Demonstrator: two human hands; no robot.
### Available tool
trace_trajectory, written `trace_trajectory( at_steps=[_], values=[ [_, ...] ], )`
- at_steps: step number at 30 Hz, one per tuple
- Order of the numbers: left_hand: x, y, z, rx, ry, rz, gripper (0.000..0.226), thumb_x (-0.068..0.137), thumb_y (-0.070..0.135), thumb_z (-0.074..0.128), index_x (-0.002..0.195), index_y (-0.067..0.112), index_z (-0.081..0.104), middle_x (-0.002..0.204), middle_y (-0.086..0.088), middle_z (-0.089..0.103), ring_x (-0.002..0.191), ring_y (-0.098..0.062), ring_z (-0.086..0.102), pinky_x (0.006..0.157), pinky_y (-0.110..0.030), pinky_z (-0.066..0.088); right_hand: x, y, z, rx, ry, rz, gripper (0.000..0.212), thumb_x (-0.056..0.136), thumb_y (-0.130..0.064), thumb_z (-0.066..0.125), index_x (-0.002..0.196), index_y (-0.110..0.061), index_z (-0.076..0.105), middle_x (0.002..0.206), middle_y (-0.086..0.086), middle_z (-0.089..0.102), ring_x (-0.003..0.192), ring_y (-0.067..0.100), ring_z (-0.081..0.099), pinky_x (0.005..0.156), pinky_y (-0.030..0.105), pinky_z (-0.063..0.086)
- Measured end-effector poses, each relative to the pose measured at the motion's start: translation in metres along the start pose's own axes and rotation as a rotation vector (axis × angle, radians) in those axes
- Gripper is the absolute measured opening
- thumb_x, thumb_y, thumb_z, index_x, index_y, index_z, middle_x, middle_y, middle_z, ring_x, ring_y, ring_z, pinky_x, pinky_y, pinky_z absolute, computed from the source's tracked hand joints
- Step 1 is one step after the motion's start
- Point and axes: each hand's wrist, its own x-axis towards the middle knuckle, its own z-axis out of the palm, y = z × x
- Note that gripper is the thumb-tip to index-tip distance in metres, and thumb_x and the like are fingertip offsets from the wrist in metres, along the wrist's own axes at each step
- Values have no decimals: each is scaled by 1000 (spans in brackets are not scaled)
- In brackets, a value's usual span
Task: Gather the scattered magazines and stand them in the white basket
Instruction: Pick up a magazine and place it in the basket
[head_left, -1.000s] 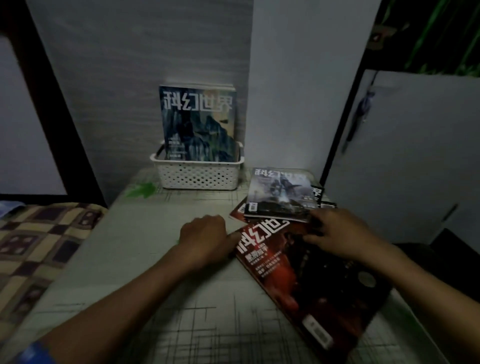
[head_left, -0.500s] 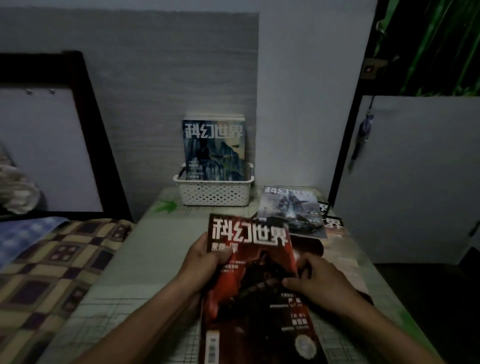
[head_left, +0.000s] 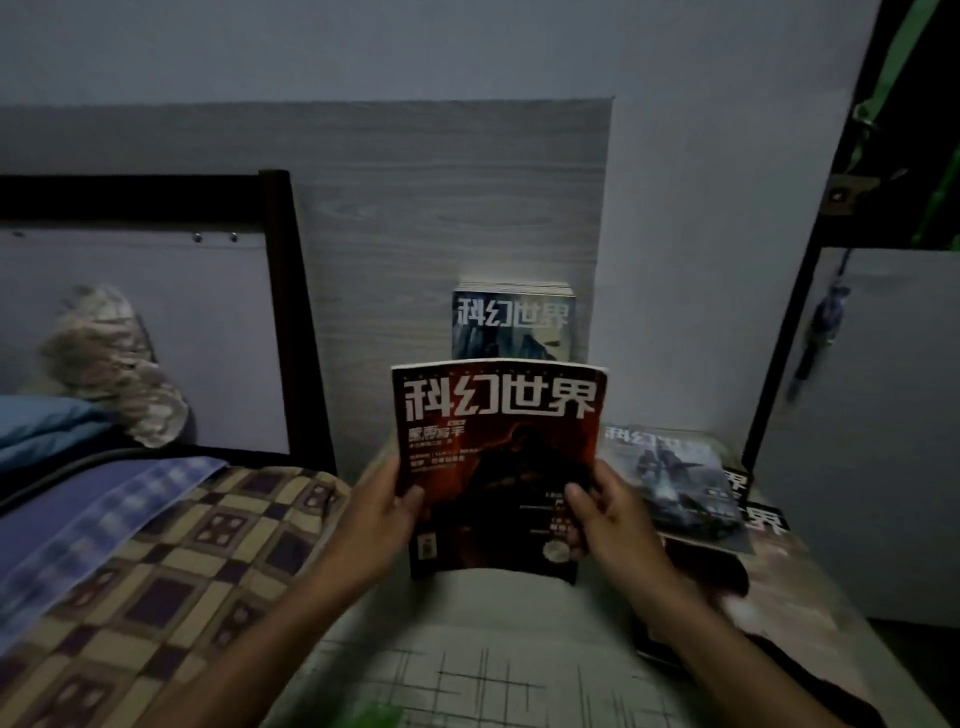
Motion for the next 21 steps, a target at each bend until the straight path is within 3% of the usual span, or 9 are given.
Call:
trace_trajectory(
  at_steps=[3,6,9,12,16,19,21],
  values=[
    [-9,-28,5,75,70,44,39,93,12,61,97,51,61,99,22,69,97,0,65,77,-17,52,7,16,1,-10,64,10,25,99,-12,51,120,-21,61,68,-8,70,54,8,63,48,22,51],
    [23,-22,1,147,194,77,35,85,15,71,89,48,60,86,20,67,86,0,65,66,-14,49,34,-4,-2,48,152,-38,20,95,-5,56,106,-17,66,69,1,69,54,11,65,47,22,51],
    [80,4,-6,86,334,157,32,79,15,77,81,42,58,77,19,66,76,9,63,60,-7,47,82,-41,-9,71,276,-151,15,92,-5,60,93,-20,62,82,7,68,51,18,66,48,27,53],
    [137,25,-3,47,370,202,22,84,14,72,85,32,60,79,11,69,73,5,65,64,-15,53,136,-66,-16,4,364,-216,6,93,-12,61,92,-18,58,90,7,67,56,19,68,54,32,58],
    [200,12,13,76,377,200,21,87,13,66,84,30,55,78,12,67,70,10,64,50,-7,46,199,-52,-20,-103,396,-186,8,91,-19,62,98,-20,59,94,0,67,77,26,71,76,51,59],
    [232,-18,29,128,363,152,22,88,15,66,82,31,52,80,11,67,71,11,62,53,-13,46,229,-17,-20,-184,407,-152,8,90,-23,64,95,-23,59,94,0,68,85,24,68,79,51,58],
    [245,-39,37,146,343,119,25,89,16,66,80,34,51,79,11,67,71,11,62,49,-8,44,240,7,-18,-211,425,-131,6,89,-25,65,93,-23,60,92,-3,68,84,20,67,79,47,58]
  ],
)
